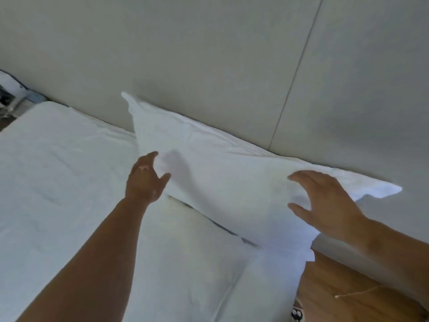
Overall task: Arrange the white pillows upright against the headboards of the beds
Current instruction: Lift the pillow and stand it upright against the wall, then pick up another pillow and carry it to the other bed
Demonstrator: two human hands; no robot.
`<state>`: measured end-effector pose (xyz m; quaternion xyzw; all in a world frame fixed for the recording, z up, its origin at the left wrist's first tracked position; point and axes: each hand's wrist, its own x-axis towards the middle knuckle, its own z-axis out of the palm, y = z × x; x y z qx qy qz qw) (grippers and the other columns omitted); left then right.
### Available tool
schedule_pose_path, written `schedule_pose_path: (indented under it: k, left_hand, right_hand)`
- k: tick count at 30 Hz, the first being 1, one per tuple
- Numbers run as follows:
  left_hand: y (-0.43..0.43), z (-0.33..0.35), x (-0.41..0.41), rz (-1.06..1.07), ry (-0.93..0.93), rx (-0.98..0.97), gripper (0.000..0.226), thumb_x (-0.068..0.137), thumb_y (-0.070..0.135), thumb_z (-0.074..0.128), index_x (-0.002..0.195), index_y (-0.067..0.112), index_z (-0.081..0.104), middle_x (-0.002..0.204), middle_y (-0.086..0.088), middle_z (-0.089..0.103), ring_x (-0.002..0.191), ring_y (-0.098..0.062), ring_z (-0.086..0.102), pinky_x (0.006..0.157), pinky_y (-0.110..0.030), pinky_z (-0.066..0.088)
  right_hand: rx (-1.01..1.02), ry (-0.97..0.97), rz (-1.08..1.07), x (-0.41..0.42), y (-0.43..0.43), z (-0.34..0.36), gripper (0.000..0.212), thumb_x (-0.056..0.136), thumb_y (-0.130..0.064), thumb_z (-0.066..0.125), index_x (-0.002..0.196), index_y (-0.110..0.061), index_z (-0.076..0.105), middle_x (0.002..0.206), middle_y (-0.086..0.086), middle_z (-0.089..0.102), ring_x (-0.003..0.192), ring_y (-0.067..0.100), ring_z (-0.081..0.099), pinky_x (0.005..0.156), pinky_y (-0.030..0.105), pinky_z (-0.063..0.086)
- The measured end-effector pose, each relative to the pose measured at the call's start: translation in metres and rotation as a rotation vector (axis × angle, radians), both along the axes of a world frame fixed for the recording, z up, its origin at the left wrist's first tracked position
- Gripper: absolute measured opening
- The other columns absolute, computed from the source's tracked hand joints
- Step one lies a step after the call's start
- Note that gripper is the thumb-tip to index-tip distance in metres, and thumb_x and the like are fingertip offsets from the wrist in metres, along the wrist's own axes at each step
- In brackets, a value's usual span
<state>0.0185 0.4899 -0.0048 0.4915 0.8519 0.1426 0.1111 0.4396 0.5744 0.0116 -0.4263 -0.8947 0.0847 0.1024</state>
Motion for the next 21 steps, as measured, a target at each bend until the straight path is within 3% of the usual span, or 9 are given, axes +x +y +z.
schedule_pose_path:
  k: [4,7,11,21]
  left_hand:
    - [-0.102,-0.034,0.076,0.245,-0.214,-0.005,0.070,0.083,0.029,0.082,0.142,0.004,0.055,0.131,-0.019,0.066,0.122,-0.035,0.063,0.106,-0.042,0.046]
    - [-0.178,-0.053,0.132,0.383,-0.333,-0.123,0.070,0.084,0.033,0.080,0.143,0.009,0.053,0.133,-0.015,0.065,0.121,-0.032,0.064,0.105,-0.037,0.046]
    - [-0.267,-0.057,0.210,0.651,-0.485,-0.196,0.067,0.085,0.034,0.078,0.143,0.014,0.052,0.136,-0.009,0.065,0.123,-0.027,0.064,0.105,-0.034,0.046]
    - [-0.363,-0.050,0.355,1.072,-0.747,-0.176,0.063,0.091,0.035,0.072,0.147,0.018,0.047,0.141,-0.004,0.061,0.126,-0.021,0.062,0.094,-0.026,0.044]
  right_hand:
    - [-0.170,0.028,0.134,-0.005,-0.043,-0.021,0.058,0.077,-0.031,0.083,0.129,-0.017,0.063,0.127,0.003,0.065,0.115,0.026,0.063,0.098,0.036,0.044]
    - [-0.384,-0.020,0.173,-0.004,-0.065,-0.041,0.054,0.087,-0.037,0.072,0.137,-0.022,0.056,0.135,-0.004,0.058,0.125,0.019,0.055,0.104,0.035,0.044]
    - [-0.554,-0.107,0.272,0.004,-0.084,-0.061,0.054,0.088,-0.037,0.070,0.137,-0.020,0.055,0.132,0.000,0.060,0.121,0.021,0.058,0.100,0.034,0.047]
    - [-0.668,-0.355,0.598,0.014,-0.127,-0.078,0.053,0.088,-0.035,0.071,0.137,-0.020,0.055,0.131,-0.002,0.062,0.117,0.014,0.059,0.099,0.028,0.046]
